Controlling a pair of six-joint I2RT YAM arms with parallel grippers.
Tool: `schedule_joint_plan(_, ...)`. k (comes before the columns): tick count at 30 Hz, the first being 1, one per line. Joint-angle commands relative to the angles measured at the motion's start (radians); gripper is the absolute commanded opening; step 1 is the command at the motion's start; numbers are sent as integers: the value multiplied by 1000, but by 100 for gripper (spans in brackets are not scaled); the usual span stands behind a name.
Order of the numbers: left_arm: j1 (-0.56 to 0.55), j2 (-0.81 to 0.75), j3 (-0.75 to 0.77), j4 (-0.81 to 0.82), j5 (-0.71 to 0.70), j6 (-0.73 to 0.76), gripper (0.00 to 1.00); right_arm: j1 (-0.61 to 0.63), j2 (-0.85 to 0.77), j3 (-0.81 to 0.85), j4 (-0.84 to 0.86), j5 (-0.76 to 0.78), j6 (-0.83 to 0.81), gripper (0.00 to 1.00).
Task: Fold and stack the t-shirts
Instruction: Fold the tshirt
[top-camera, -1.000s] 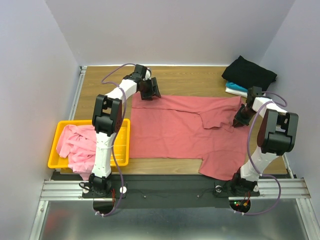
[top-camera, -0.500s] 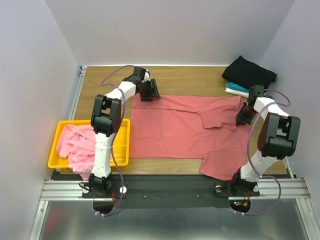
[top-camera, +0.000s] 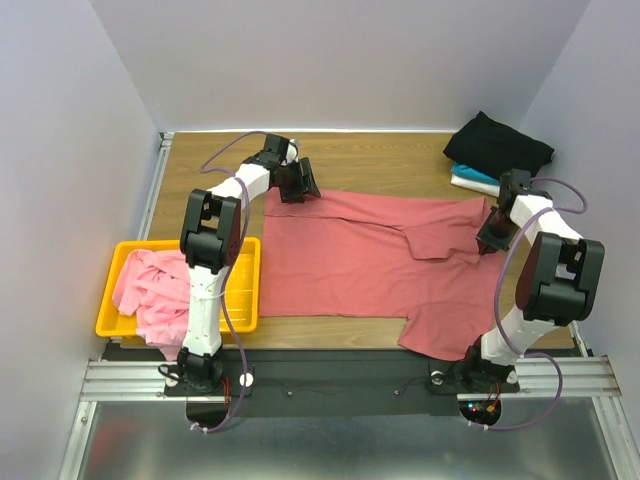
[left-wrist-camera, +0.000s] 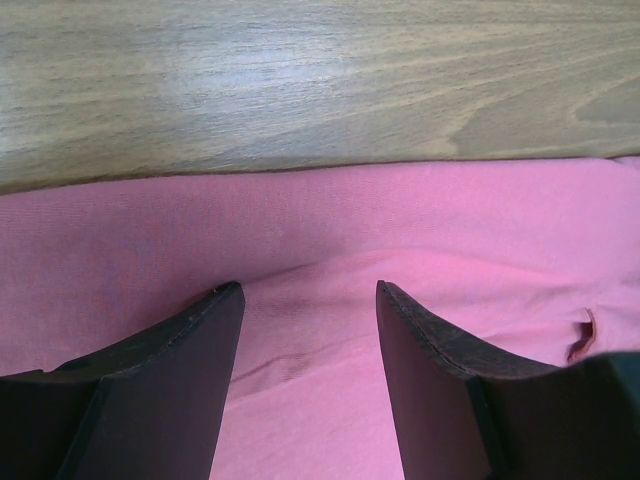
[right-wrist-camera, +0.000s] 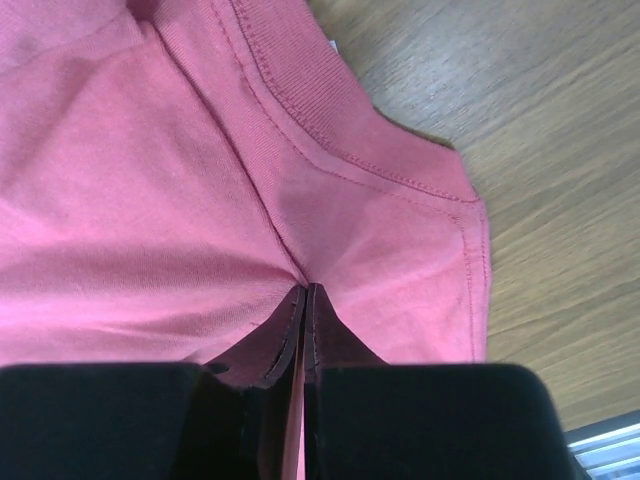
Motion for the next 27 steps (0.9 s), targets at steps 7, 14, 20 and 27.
schedule_joint_plan(7,30,-4,-25,-61,-52,30,68,-18,-23,36,-42,66,-22,43)
schedule_joint_plan(14,31,-22,35,-77,-38,14,68,-35,50,251,-41,-49,-6,56)
schedule_joint_plan(20,43,-38,66,-78,-31,-5,68,-69,196,490,-6,-193,11,54)
schedule_joint_plan(27,77,-45,75,-72,-31,-25,68,-73,365,601,25,-333,35,51)
